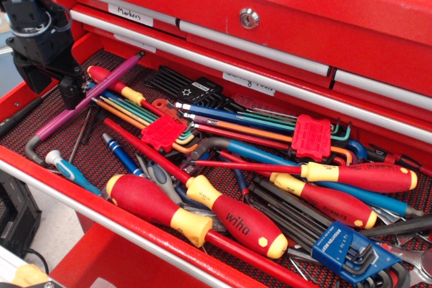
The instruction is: Pick up violet Allen key
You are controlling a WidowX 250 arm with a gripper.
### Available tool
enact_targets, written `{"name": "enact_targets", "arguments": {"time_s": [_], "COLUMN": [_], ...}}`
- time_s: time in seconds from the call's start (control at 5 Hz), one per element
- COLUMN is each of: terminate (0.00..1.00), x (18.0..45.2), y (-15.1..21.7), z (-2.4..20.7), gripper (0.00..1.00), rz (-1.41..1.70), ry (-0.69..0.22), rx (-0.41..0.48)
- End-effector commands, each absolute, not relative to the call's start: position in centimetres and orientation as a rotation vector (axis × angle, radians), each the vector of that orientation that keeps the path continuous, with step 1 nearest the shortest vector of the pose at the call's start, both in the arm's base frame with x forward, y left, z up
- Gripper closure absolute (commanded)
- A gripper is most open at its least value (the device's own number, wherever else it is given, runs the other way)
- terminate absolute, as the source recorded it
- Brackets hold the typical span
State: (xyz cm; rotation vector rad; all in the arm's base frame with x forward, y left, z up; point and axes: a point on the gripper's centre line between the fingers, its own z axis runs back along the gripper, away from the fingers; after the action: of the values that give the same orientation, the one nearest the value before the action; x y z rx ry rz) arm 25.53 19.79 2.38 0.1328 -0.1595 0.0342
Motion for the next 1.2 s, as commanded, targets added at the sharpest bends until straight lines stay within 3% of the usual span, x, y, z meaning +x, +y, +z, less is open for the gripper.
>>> {"name": "enact_targets", "arguments": {"time_s": [0.0, 0.4, 0.6, 1.0], "terminate": [0.0, 0.0, 0.0, 0.0], "x": [25.7, 25.5, 25.0, 25.0], "y": [20.5, 20.5, 19.8, 19.6], "z": [1.3, -1.0, -1.7, -1.2], "gripper": [0.0, 0.0, 1.0, 1.0], "rz": [0.01, 0.016, 0.06, 0.049], "ry": [-0.203, -0.217, -0.207, -0.19], "rx": [0.128, 0.086, 0.074, 0.068]}}
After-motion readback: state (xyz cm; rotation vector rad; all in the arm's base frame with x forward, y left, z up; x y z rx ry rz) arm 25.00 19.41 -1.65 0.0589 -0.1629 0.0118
